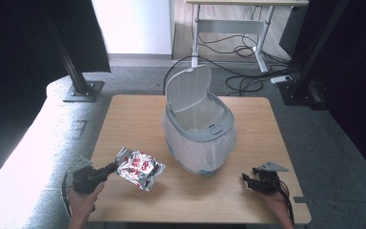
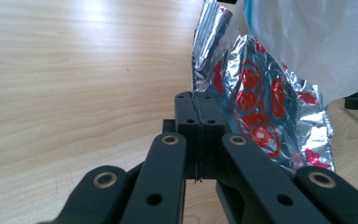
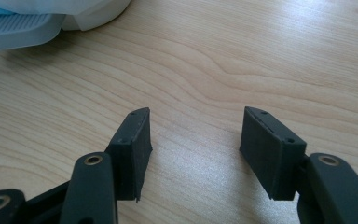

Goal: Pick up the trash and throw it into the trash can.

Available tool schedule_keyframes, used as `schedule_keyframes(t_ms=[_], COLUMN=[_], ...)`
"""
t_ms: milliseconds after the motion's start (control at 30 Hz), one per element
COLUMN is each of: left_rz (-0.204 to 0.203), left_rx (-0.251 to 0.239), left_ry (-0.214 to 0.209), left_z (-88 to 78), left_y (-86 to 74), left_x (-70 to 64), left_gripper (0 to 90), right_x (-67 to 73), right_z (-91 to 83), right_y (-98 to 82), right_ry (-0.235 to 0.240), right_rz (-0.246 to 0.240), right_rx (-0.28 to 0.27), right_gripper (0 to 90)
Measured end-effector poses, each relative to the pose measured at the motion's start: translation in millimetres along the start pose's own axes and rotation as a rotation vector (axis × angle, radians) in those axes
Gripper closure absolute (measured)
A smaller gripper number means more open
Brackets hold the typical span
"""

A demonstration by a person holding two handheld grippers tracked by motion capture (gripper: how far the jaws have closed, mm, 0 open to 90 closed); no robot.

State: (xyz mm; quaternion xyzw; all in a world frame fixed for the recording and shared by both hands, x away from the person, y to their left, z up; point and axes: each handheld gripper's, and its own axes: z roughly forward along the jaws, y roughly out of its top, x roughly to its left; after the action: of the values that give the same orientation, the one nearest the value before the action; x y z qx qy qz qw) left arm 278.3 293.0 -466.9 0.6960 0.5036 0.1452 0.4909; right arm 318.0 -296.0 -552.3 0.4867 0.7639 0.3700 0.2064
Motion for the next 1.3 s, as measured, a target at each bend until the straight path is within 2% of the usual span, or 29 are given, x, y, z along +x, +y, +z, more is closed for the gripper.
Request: schedule_keyframes(t_ms=[267,633,967,1167,1300], left_rz=[0.013,0.042,0.050,0.041,0.055], left_rx=[-0.034,-0.048,-0.071,-0.083,-0.086], left_ry=[-0.019,-0.044,-0.064,-0.095,-0.099], left_z=[-10.1,-18.3,-29.2,-33.9,-34.4], left_y=[13.0,30.8,44.7,54.5,60.0], left_x=[-4.4,-14.1,-17.4,-20.1,-24.5], left_gripper=[90.0,90.0,90.0,90.0,90.0], right_x=[3.4,3.0,2.8,2.8,2.7], right_z=[1.0,1.6,1.9,2.0,2.0], right_y=[0.4,0.7,1.0,1.1,1.1], right_ry=[-0.025,-0.029,-0.033,-0.035,-0.036], right_rz=[-0.024,-0.022,-0.021,-0.019,-0.019], right_rx=[0.007,0.007,0.009,0.009,0.009], right_gripper=[40.9,39.6,38.2,37.7,37.5])
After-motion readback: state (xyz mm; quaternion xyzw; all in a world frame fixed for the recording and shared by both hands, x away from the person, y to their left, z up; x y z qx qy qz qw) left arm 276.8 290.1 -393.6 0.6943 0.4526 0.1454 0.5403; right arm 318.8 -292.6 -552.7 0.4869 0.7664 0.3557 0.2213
